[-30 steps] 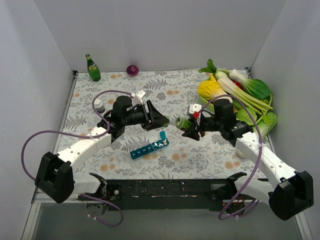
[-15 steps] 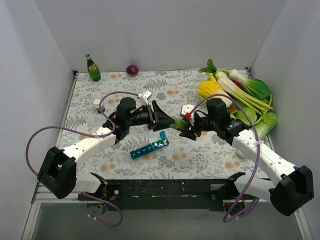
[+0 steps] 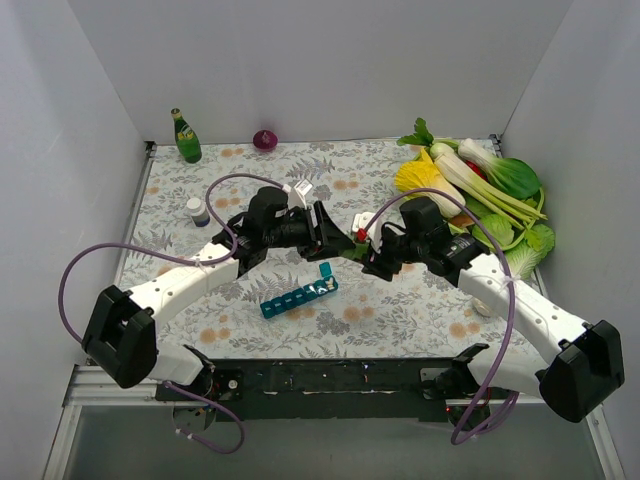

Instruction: Sort the pills into containers

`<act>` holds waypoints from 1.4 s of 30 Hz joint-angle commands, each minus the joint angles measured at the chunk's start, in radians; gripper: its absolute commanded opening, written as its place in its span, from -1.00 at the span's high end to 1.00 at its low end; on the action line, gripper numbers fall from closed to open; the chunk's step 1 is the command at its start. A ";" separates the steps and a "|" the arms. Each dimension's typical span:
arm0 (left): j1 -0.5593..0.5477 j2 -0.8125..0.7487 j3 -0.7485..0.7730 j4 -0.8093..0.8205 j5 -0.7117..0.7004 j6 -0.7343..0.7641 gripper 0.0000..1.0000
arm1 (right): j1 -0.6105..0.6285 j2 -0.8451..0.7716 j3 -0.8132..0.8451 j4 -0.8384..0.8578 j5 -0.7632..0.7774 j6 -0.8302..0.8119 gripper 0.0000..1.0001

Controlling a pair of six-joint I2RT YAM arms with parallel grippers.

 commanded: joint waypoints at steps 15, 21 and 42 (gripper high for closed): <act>-0.066 0.024 0.089 -0.154 0.319 0.485 0.88 | -0.093 -0.072 -0.086 0.303 -0.764 0.384 0.97; -0.060 0.042 0.196 -0.380 0.313 0.776 0.65 | -0.100 -0.069 -0.241 0.844 -0.943 0.945 0.97; 0.062 -0.320 0.039 -0.112 0.232 0.396 -0.96 | -0.113 -0.106 -0.116 0.280 -0.696 0.339 0.97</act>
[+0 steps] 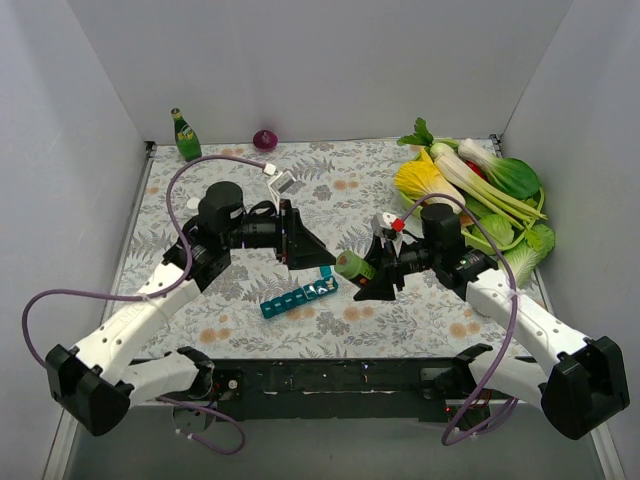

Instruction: Sort the pills into containers

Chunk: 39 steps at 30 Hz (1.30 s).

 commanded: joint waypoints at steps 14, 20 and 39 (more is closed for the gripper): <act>-0.081 0.075 0.012 -0.051 -0.384 -0.428 -0.45 | 0.030 -0.023 0.176 -0.279 0.443 -0.413 0.97; -0.108 0.109 0.041 -0.049 -0.391 -0.452 -0.36 | 0.036 -0.023 0.168 -0.275 0.465 -0.419 0.97; -0.131 0.186 0.061 -0.079 -0.343 -0.346 0.68 | 0.042 -0.024 0.148 -0.267 0.460 -0.404 0.97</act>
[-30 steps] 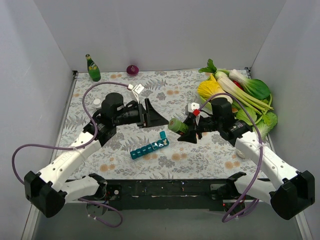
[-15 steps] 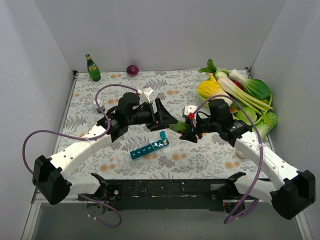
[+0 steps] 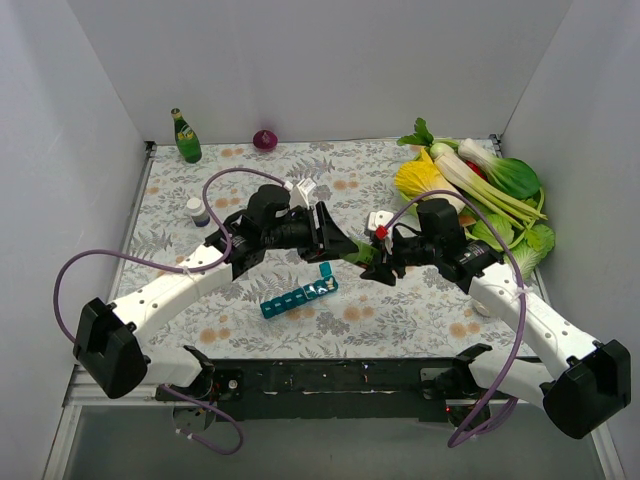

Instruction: Sort the pills into containers

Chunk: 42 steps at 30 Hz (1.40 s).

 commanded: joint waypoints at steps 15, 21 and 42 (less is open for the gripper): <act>-0.049 0.006 0.099 -0.238 0.322 1.029 0.79 | -0.013 0.057 -0.225 0.800 -0.678 0.892 0.97; 0.035 -0.123 0.045 -0.039 0.191 0.723 -0.96 | -0.015 0.020 -0.191 0.565 -0.603 0.617 0.97; 0.000 -0.138 -0.009 -0.088 -0.131 -0.141 -0.70 | -0.016 -0.040 -0.045 0.093 -0.091 0.021 0.97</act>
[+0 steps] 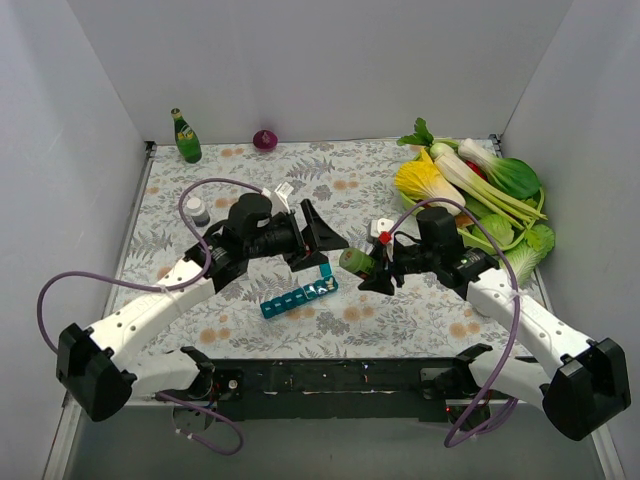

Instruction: Sort the pills into containers

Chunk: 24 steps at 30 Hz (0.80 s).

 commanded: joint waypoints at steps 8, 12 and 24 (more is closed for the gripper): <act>-0.096 0.103 0.056 0.002 -0.062 -0.123 -0.34 | -0.002 -0.044 0.039 0.000 0.041 -0.053 0.97; -0.100 0.126 0.053 0.006 -0.057 -0.110 -0.29 | -0.002 -0.044 0.036 0.000 0.040 -0.050 0.97; -0.107 0.204 0.067 0.045 0.134 0.217 0.72 | -0.002 -0.047 0.014 0.026 -0.015 -0.004 0.97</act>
